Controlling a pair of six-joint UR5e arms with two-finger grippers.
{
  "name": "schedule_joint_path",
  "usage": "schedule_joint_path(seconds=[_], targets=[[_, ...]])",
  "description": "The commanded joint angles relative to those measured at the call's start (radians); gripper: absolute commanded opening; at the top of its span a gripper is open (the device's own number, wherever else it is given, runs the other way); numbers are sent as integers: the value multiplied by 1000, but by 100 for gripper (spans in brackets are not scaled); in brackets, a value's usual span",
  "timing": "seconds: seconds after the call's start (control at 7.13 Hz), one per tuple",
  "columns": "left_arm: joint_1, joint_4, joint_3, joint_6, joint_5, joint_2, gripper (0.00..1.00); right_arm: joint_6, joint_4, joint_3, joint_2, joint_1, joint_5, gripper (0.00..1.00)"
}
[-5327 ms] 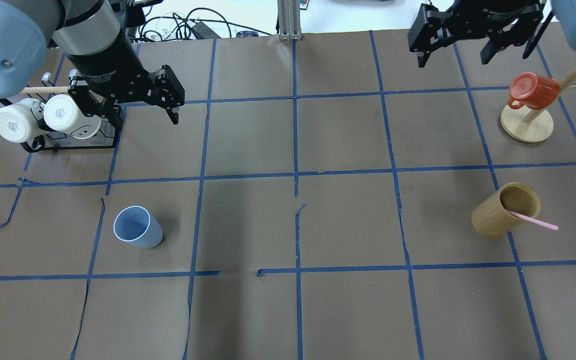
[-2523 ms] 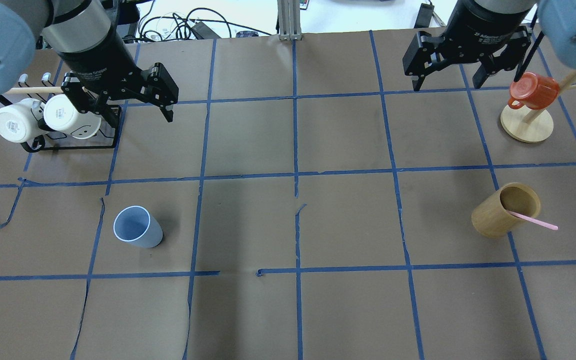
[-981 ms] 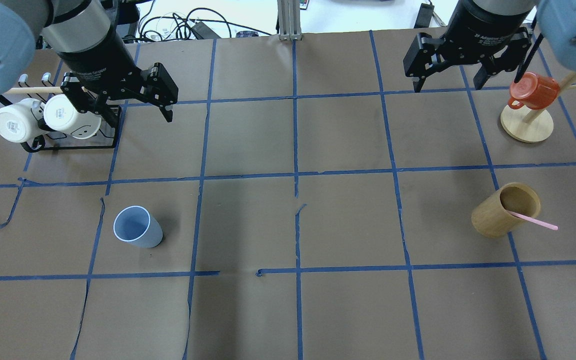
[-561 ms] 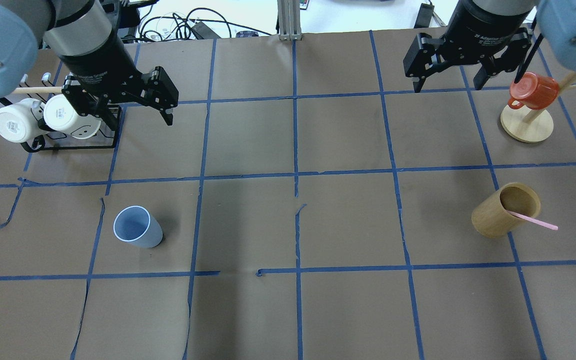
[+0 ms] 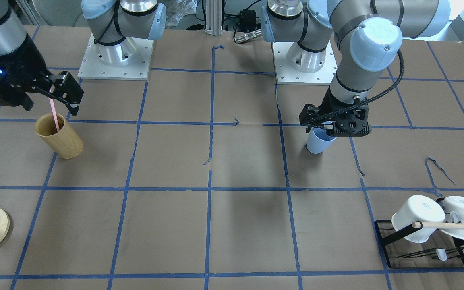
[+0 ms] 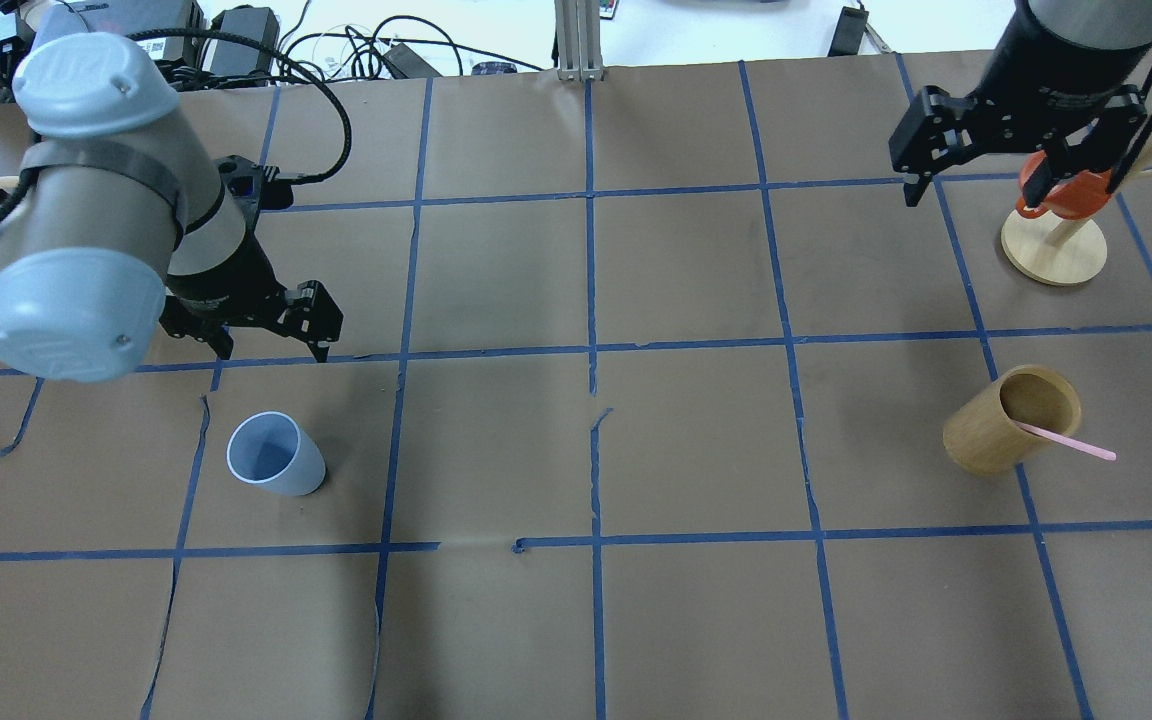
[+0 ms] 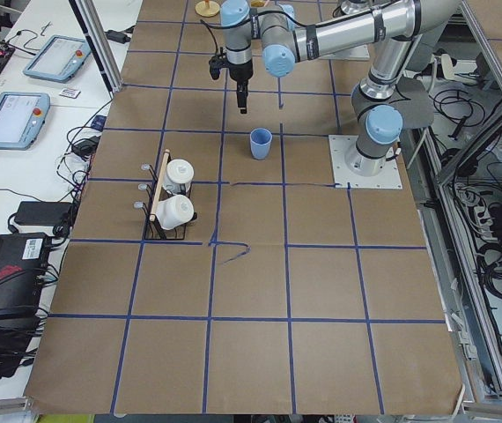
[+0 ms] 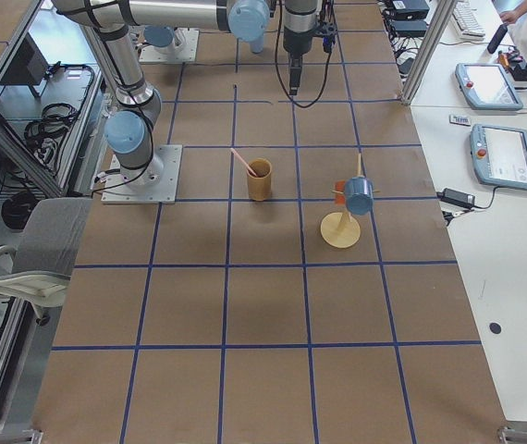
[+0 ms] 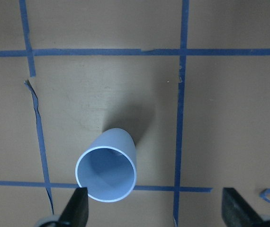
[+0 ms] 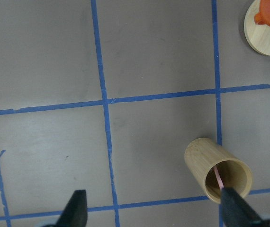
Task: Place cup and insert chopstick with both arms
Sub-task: 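Lower left gripper onto blue cup while right descends to pink chopstick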
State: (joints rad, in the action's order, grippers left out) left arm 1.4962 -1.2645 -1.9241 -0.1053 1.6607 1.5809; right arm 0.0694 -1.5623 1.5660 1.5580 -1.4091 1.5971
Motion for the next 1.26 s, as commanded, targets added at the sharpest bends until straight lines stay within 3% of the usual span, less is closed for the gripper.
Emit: schedule_joint_path(seconds=[0.0, 0.28, 0.42, 0.7, 0.84, 0.98, 1.12], targets=[[-2, 109, -165, -14, 5, -19, 100, 44, 1, 180, 31, 137, 4, 100], [-4, 164, -229, -16, 4, -18, 97, 37, -63, 342, 82, 212, 14, 100], [-4, 165, -252, -19, 5, -13, 71, -33, -47, 377, 82, 216, 117, 100], [-5, 171, -257, -27, 7, -4, 0, -45, -45, 416, 85, 217, 146, 100], [-4, 175, -257, -25, 10, -7, 0, -39, -45, 446, 85, 219, 146, 100], [-4, 180, -251, -24, 11, -16, 0, -34, -56, 462, 85, 223, 146, 81], [-4, 183, -240, -24, 37, -16, 0, -30, -56, 460, 85, 223, 146, 41]])
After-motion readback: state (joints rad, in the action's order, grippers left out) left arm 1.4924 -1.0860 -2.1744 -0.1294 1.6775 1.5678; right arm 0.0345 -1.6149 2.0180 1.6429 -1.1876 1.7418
